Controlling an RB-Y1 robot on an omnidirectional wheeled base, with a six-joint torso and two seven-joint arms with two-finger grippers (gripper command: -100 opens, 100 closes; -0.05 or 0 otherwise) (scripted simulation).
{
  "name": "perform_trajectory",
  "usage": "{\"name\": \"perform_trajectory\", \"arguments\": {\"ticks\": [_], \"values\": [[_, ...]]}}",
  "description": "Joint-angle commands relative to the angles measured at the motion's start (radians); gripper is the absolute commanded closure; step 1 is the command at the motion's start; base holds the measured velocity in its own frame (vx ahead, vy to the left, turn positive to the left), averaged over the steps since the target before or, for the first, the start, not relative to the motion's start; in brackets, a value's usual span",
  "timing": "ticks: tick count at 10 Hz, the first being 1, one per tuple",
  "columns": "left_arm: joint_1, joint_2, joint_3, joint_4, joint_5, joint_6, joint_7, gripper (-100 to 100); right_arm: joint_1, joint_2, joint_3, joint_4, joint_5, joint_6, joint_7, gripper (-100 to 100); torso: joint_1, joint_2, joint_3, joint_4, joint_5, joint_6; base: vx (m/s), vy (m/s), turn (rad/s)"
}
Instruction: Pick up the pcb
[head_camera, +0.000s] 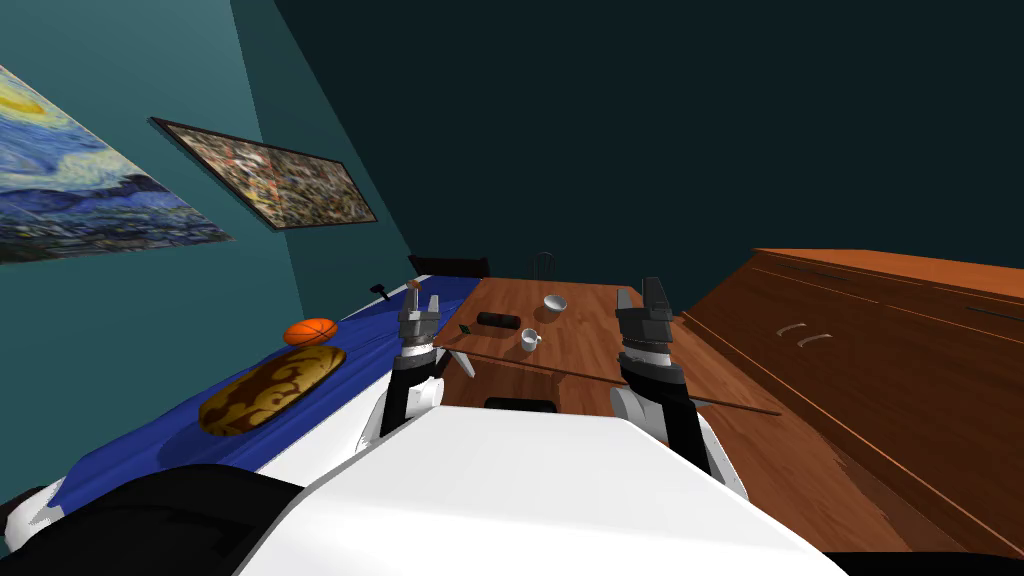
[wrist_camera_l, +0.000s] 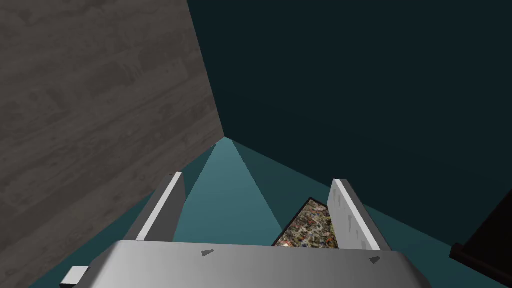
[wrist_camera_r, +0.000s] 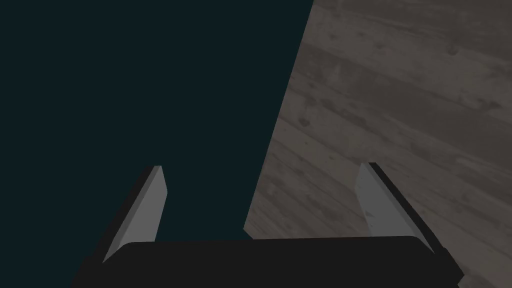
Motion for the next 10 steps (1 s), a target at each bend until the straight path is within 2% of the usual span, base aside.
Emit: {"name": "perform_trajectory", "arguments": {"ticks": [1,5,6,8,9,10], "values": [[-0.001,0.045,0.002,0.037,0.002,-0.004,-0.013,-100,0.0,0.0,0.0,0.0,0.0,0.0,0.0,0,0.0,0.0,0.0,0.0,0.0,0.0,-0.01,0.034,-0.066],[-0.005,0.11,0.007,0.144,0.009,-0.018,-0.053,-100,0.0,0.0,0.0,0.0,0.0,0.0,0.0,0,0.007,0.001,0.0,0.0,0.002,0.0,-0.008,0.102,-0.103],[-0.005,0.11,0.007,0.155,0.009,-0.018,-0.053,-100,0.0,0.0,0.0,0.0,0.0,0.0,0.0,0,0.009,0.0,0.0,0.0,0.002,0.0,-0.004,0.091,-0.035],[-0.007,0.132,0.011,0.229,0.014,-0.029,-0.082,-100,0.0,0.0,0.0,0.0,0.0,0.0,0.0,0,0.005,0.0,0.0,0.0,0.001,0.0,-0.007,0.077,-0.111],[-0.007,0.132,0.011,0.236,0.014,-0.029,-0.082,-100,0.0,0.0,0.0,0.0,0.0,0.0,0.0,0,0.006,0.0,0.0,0.0,0.001,0.0,-0.012,0.081,-0.052],[-0.009,0.141,0.013,0.278,0.016,-0.035,-0.098,-100,0.0,0.0,0.0,0.0,0.0,0.0,0.0,0,0.006,0.0,0.0,0.0,0.001,0.0,-0.014,0.089,-0.089]]}}
